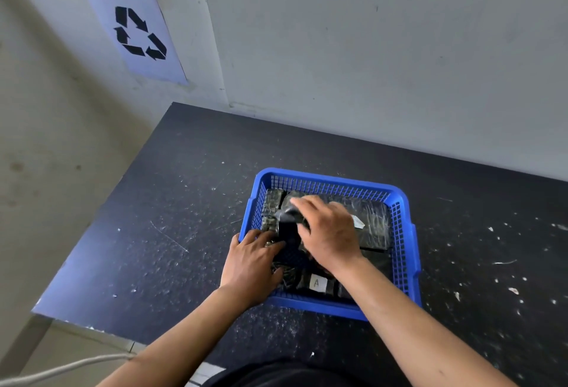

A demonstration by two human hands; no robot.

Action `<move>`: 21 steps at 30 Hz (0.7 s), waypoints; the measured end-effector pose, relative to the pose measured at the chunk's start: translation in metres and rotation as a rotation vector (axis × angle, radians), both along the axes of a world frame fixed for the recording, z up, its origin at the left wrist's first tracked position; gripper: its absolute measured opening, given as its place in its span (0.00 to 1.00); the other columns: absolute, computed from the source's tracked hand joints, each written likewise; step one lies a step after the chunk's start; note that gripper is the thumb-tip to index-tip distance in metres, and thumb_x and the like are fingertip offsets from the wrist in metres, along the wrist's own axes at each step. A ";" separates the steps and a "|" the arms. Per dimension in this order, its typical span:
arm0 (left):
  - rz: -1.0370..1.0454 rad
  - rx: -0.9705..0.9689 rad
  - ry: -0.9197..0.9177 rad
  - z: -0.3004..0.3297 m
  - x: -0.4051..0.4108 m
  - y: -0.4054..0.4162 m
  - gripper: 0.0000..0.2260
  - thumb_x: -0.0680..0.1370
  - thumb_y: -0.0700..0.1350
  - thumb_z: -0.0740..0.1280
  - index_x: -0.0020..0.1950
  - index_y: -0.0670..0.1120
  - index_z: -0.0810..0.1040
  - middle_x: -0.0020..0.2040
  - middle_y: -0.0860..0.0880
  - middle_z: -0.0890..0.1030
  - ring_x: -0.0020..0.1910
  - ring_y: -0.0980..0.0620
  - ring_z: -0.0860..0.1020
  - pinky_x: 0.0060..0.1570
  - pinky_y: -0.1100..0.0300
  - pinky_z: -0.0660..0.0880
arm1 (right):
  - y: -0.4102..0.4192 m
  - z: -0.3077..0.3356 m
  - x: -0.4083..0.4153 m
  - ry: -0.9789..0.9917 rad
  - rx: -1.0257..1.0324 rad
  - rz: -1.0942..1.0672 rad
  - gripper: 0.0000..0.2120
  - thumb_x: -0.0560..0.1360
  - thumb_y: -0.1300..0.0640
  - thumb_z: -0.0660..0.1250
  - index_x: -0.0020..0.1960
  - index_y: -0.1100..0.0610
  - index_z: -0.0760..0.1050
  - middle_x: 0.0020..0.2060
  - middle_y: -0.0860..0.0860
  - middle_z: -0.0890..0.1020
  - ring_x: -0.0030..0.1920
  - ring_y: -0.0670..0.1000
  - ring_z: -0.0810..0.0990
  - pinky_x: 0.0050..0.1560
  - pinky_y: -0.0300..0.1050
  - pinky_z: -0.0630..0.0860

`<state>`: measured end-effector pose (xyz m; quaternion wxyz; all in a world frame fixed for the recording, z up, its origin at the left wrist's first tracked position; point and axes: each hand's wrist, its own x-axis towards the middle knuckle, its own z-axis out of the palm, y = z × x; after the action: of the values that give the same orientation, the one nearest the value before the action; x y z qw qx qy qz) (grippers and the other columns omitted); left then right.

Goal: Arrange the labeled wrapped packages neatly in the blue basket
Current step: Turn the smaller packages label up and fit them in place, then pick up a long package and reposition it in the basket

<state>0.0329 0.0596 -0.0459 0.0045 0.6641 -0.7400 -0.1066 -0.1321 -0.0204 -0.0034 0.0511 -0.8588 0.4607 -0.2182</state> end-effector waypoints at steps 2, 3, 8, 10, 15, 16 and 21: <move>0.007 -0.010 0.035 0.001 0.000 0.001 0.25 0.74 0.62 0.63 0.70 0.59 0.72 0.70 0.55 0.74 0.70 0.49 0.67 0.69 0.42 0.62 | -0.012 0.015 -0.002 -0.109 0.028 -0.094 0.20 0.69 0.59 0.77 0.60 0.51 0.80 0.49 0.49 0.86 0.38 0.53 0.84 0.42 0.44 0.75; 0.017 -0.036 0.072 0.002 0.000 0.001 0.24 0.74 0.61 0.62 0.70 0.58 0.72 0.68 0.55 0.75 0.70 0.50 0.68 0.71 0.40 0.60 | -0.018 0.021 -0.005 -0.175 0.065 -0.159 0.19 0.70 0.57 0.76 0.60 0.49 0.80 0.47 0.49 0.87 0.39 0.54 0.84 0.41 0.44 0.76; 0.270 -0.340 0.414 0.020 -0.010 -0.006 0.18 0.75 0.59 0.62 0.63 0.56 0.78 0.54 0.58 0.81 0.59 0.53 0.74 0.72 0.43 0.58 | -0.039 0.037 -0.029 -0.730 0.391 -0.330 0.17 0.73 0.58 0.74 0.60 0.50 0.78 0.49 0.47 0.86 0.48 0.46 0.84 0.48 0.46 0.81; 0.393 -0.393 0.555 0.031 -0.015 -0.015 0.20 0.75 0.61 0.62 0.64 0.57 0.75 0.53 0.61 0.78 0.56 0.59 0.69 0.69 0.50 0.60 | -0.041 0.039 -0.034 -0.945 0.566 -0.367 0.15 0.74 0.61 0.74 0.60 0.53 0.78 0.48 0.50 0.86 0.46 0.49 0.86 0.45 0.51 0.83; 0.491 -0.246 0.824 0.047 -0.019 -0.030 0.26 0.76 0.62 0.66 0.72 0.64 0.64 0.56 0.57 0.78 0.57 0.59 0.71 0.60 0.56 0.67 | -0.037 0.038 -0.036 -1.132 0.846 -0.456 0.12 0.75 0.59 0.74 0.58 0.54 0.79 0.36 0.51 0.86 0.30 0.54 0.83 0.33 0.46 0.83; 0.505 -0.224 0.886 0.049 -0.020 -0.031 0.26 0.76 0.61 0.67 0.72 0.65 0.63 0.56 0.57 0.79 0.56 0.59 0.75 0.57 0.57 0.70 | -0.036 0.037 -0.036 -1.151 0.882 -0.461 0.11 0.75 0.59 0.74 0.56 0.55 0.79 0.36 0.51 0.86 0.30 0.54 0.83 0.33 0.47 0.83; 0.638 -0.072 1.294 0.051 -0.016 -0.039 0.26 0.78 0.47 0.71 0.72 0.57 0.65 0.49 0.52 0.85 0.41 0.54 0.84 0.43 0.56 0.81 | -0.027 0.027 -0.032 -1.184 1.112 -0.462 0.08 0.76 0.57 0.73 0.54 0.57 0.81 0.41 0.55 0.86 0.34 0.53 0.83 0.33 0.46 0.82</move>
<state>0.0164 0.0211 0.0054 0.4945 0.6511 -0.3623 -0.4475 -0.1643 -0.0475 0.0236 0.6536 -0.3366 0.5622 -0.3787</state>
